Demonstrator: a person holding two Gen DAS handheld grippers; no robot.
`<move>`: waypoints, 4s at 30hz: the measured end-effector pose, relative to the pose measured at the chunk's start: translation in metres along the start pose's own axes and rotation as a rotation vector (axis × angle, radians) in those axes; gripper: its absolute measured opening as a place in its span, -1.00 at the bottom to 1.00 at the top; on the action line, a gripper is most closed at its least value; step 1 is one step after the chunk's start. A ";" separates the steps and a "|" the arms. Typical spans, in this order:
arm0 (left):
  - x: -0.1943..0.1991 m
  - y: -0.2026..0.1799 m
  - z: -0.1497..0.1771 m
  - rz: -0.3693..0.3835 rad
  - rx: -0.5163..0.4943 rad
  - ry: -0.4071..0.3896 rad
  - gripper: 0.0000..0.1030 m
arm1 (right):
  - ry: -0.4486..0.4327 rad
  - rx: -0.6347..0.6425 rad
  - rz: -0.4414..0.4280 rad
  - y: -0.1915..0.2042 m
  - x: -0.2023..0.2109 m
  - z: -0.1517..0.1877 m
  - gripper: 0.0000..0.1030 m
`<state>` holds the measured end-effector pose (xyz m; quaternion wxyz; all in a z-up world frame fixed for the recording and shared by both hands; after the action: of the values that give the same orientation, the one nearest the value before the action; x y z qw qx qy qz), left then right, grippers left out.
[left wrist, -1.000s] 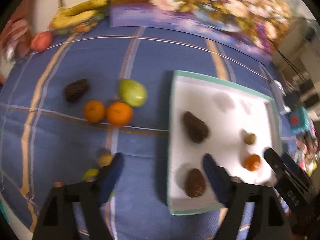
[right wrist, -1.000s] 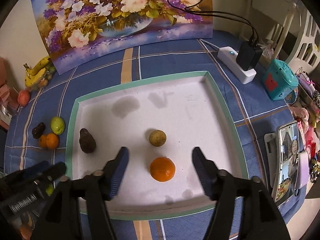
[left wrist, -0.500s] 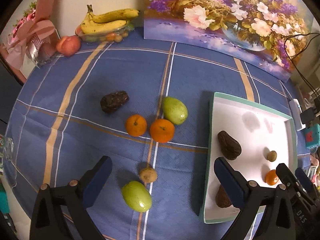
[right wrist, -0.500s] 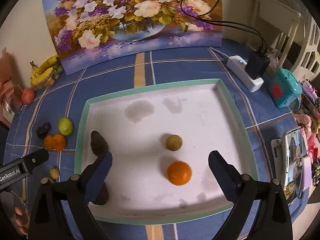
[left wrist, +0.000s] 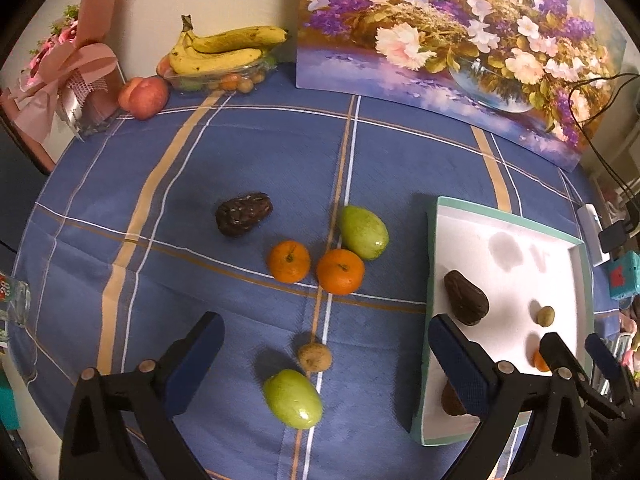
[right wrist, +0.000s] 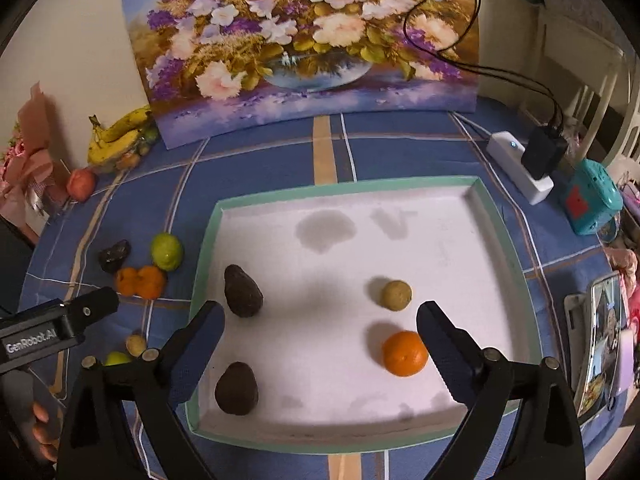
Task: Organize fruits
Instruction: 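Withdraw both open tools from the tray toward the remaining fruit, then grasp the third dark date with the left tool while the right tool reaches toward an orange, then lift the date with the left tool while the right tool grasps the large green mango, then carry the date and the green mango over the white tray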
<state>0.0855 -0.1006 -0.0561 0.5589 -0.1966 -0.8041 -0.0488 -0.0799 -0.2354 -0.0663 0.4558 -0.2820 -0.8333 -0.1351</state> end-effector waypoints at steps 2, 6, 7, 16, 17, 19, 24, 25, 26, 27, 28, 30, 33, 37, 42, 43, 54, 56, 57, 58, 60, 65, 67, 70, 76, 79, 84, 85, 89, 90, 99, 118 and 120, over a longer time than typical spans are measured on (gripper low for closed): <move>0.000 0.004 -0.002 -0.005 0.004 -0.004 1.00 | 0.005 0.004 -0.015 0.002 -0.002 0.000 0.88; 0.000 0.017 -0.006 -0.011 0.027 -0.004 1.00 | 0.005 0.008 -0.032 0.007 -0.004 0.001 0.88; 0.000 0.021 -0.008 -0.012 0.035 -0.005 1.00 | 0.007 0.013 -0.032 0.009 -0.005 0.001 0.88; 0.000 0.073 -0.028 -0.065 0.129 -0.033 1.00 | -0.016 0.026 -0.066 0.031 -0.007 -0.008 0.88; 0.001 0.080 -0.031 -0.073 0.140 -0.038 1.00 | -0.023 0.030 -0.071 0.034 -0.006 -0.010 0.88; 0.002 0.090 -0.036 -0.083 0.156 -0.046 1.00 | -0.037 0.039 -0.084 0.044 -0.005 -0.015 0.88; 0.003 0.112 -0.048 -0.088 0.197 -0.055 1.00 | -0.075 0.065 -0.120 0.067 -0.002 -0.030 0.85; 0.003 0.115 -0.051 -0.078 0.207 -0.058 1.00 | -0.082 0.069 -0.127 0.072 -0.001 -0.034 0.82; 0.003 0.116 -0.053 -0.068 0.213 -0.059 1.00 | -0.091 0.075 -0.133 0.078 0.000 -0.039 0.80; 0.003 0.118 -0.056 -0.054 0.217 -0.061 1.00 | -0.095 0.080 -0.135 0.081 0.000 -0.042 0.79; 0.003 0.118 -0.060 -0.041 0.219 -0.063 1.00 | -0.100 0.089 -0.136 0.085 0.001 -0.046 0.79; 0.003 0.119 -0.066 -0.024 0.224 -0.064 1.00 | -0.104 0.103 -0.138 0.092 0.001 -0.051 0.79; 0.000 0.120 -0.074 -0.001 0.242 -0.066 1.00 | -0.107 0.126 -0.142 0.102 0.000 -0.061 0.78; -0.009 0.116 -0.082 0.025 0.234 -0.046 0.97 | -0.106 0.156 -0.142 0.114 -0.002 -0.071 0.69; -0.022 0.110 -0.090 0.054 0.236 -0.023 0.93 | -0.087 0.172 -0.167 0.126 -0.016 -0.080 0.66; -0.026 0.108 -0.091 0.056 0.231 -0.019 0.91 | -0.079 0.176 -0.169 0.127 -0.020 -0.081 0.57; -0.084 0.093 -0.096 0.081 0.224 0.070 0.70 | 0.034 0.217 -0.208 0.137 -0.086 -0.078 0.33; -0.096 0.092 -0.094 0.095 0.236 0.095 0.64 | 0.056 0.217 -0.213 0.138 -0.097 -0.075 0.32; -0.100 0.091 -0.093 0.106 0.245 0.108 0.63 | 0.067 0.216 -0.214 0.139 -0.102 -0.074 0.32; -0.105 0.091 -0.092 0.120 0.258 0.123 0.60 | 0.077 0.214 -0.217 0.140 -0.107 -0.072 0.30; -0.112 0.091 -0.089 0.130 0.274 0.138 0.55 | 0.093 0.212 -0.224 0.141 -0.114 -0.070 0.27; -0.117 0.093 -0.088 0.132 0.287 0.141 0.13 | 0.098 0.225 -0.229 0.145 -0.122 -0.070 0.25; -0.116 0.092 -0.089 0.152 0.292 0.142 0.01 | 0.106 0.220 -0.227 0.146 -0.125 -0.069 0.17; -0.113 0.090 -0.090 0.163 0.281 0.128 -0.10 | 0.106 0.206 -0.251 0.146 -0.126 -0.069 0.07; -0.098 0.093 -0.094 0.180 0.283 0.094 -0.14 | 0.087 0.221 -0.248 0.149 -0.118 -0.071 -0.18; -0.087 0.094 -0.095 0.191 0.284 0.068 -0.14 | 0.086 0.217 -0.254 0.148 -0.115 -0.071 -0.18; -0.063 0.090 -0.101 0.209 0.282 0.021 -0.14 | 0.048 0.202 -0.250 0.142 -0.096 -0.076 -0.18; -0.057 0.089 -0.101 0.213 0.279 0.011 -0.14 | 0.041 0.202 -0.249 0.141 -0.092 -0.077 -0.18; -0.036 0.084 -0.101 0.229 0.270 -0.019 -0.14 | 0.008 0.181 -0.237 0.133 -0.074 -0.084 -0.18; -0.032 0.081 -0.101 0.234 0.269 -0.026 -0.14 | 0.001 0.179 -0.236 0.132 -0.070 -0.085 -0.18; 0.004 0.050 -0.085 0.279 0.243 -0.060 -0.14 | -0.017 0.145 -0.191 0.111 -0.041 -0.085 -0.18; 0.050 -0.009 -0.006 0.287 0.075 -0.059 -0.14 | -0.011 0.008 -0.137 0.044 0.020 -0.030 -0.18; 0.054 -0.019 0.002 0.281 0.044 -0.067 -0.14 | -0.010 -0.002 -0.134 0.038 0.024 -0.023 -0.18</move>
<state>0.0608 -0.1032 -0.0042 0.5371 -0.2963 -0.7879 0.0541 -0.0524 -0.2075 -0.0347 0.4412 -0.2270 -0.8525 -0.1647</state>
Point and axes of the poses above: each gripper's, at about its wrist camera, not at the fingertips, and x roughly against the way its jaws point, y to its left, z to its underside, the point moved 5 cm from there along -x, roughly the way its jaws point, and after that the axes turned 10 degrees about x, right-handed, at the moved point
